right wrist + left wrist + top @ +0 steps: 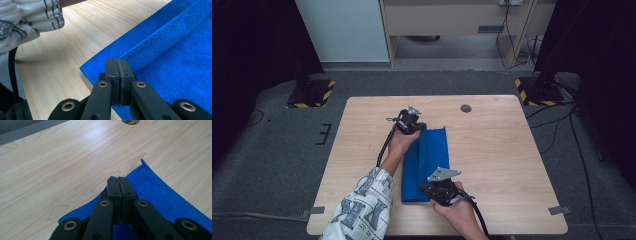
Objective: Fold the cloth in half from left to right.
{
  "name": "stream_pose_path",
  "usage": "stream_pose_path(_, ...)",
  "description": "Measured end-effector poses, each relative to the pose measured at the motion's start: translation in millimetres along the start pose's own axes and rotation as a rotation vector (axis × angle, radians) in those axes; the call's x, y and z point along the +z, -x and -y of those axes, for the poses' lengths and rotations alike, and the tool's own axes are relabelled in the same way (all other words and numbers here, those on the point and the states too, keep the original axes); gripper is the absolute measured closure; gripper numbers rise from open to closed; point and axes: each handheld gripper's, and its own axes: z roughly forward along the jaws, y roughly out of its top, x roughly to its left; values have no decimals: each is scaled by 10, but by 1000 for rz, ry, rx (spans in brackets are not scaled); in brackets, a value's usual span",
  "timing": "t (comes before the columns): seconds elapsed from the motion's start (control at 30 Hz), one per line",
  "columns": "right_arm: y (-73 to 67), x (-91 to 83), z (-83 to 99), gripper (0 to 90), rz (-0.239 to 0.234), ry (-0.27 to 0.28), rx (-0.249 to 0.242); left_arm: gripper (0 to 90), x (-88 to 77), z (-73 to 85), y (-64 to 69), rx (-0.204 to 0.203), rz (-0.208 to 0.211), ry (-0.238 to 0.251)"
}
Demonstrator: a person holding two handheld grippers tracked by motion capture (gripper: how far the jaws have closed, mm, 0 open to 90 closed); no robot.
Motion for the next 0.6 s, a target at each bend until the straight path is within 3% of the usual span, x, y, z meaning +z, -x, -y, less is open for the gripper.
stream_pose_path(0.6, 54, -71, 86, 890, 9, -8, 11, 889, 71, -18, 90, 6, 17, -6)
